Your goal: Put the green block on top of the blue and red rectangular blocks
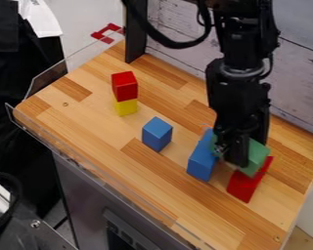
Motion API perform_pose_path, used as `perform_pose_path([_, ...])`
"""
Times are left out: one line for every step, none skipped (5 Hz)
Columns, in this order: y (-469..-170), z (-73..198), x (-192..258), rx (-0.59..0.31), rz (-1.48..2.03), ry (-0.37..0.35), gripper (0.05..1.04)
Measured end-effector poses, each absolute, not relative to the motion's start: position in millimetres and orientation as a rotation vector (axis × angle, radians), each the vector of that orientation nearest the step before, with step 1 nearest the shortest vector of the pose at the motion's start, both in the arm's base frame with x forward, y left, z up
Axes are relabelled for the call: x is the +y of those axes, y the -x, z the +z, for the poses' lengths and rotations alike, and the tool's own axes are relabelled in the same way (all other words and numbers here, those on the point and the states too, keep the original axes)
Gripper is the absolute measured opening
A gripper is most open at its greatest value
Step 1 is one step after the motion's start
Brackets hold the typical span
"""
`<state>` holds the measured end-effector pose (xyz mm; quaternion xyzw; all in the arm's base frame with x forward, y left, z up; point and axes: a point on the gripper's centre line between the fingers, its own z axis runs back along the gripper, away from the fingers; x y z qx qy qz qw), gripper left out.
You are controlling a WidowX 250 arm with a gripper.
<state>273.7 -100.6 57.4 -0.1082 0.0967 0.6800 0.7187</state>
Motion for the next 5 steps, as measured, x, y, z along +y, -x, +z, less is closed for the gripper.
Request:
perform_pose_path([-273.5,56.4,-95.6,0.218,1.509,0.243,0.567])
perform_pose_path([-271.7,54.0,-93.4,0.226,1.512,0.241,0.567])
perform_pose_path([-270.6,49.0,-93.6,0.234,1.518,0.240,0.567])
perform_pose_path([-272.1,48.8,-94.3,0.232,1.521,0.250,0.567])
perform_pose_path([-272.7,46.8,-96.4,0.238,1.511,0.258,0.636])
